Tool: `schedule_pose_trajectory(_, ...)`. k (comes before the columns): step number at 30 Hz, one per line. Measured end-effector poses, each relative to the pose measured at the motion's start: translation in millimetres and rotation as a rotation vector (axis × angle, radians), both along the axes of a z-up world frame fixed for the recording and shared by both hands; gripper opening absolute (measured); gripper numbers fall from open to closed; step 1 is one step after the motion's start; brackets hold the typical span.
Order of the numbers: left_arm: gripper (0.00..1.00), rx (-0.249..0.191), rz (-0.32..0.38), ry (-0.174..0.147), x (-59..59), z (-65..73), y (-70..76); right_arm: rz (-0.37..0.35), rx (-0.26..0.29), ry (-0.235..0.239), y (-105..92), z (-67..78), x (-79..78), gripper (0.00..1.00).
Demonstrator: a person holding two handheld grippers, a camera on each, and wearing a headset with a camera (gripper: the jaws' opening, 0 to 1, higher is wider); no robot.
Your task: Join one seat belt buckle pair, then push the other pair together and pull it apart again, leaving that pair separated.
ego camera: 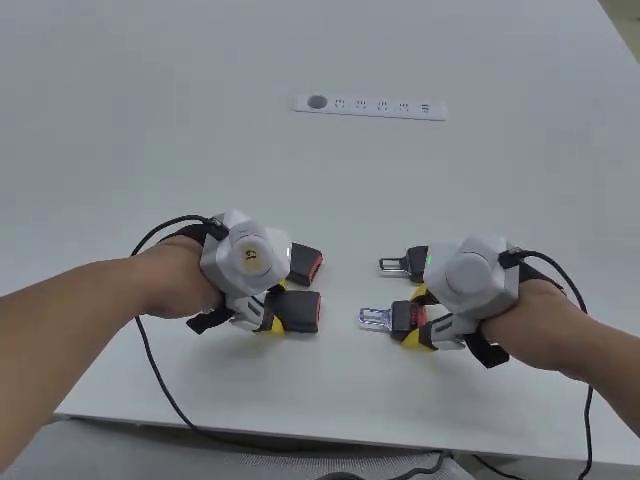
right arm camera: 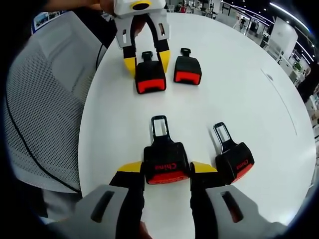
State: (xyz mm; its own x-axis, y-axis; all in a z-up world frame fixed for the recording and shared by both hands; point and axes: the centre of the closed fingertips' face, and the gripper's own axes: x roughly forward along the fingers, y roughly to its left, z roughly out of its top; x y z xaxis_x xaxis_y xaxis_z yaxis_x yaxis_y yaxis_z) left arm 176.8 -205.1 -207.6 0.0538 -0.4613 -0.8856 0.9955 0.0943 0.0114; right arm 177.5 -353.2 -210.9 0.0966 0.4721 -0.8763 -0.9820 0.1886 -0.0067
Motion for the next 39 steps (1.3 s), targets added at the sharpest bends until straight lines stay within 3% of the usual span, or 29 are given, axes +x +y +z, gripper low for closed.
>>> schedule_pose_trajectory(20,0.33,0.013,0.0,0.004,0.2,-0.7,0.4,0.006,0.045,-0.01,49.7,2.8,-2.5,0.34)
schedule_pose_trajectory(39,0.34,0.015,0.006,0.011,0.4,-0.8,-0.2,0.042,0.065,-0.048,60.6,3.4,0.5,0.34)
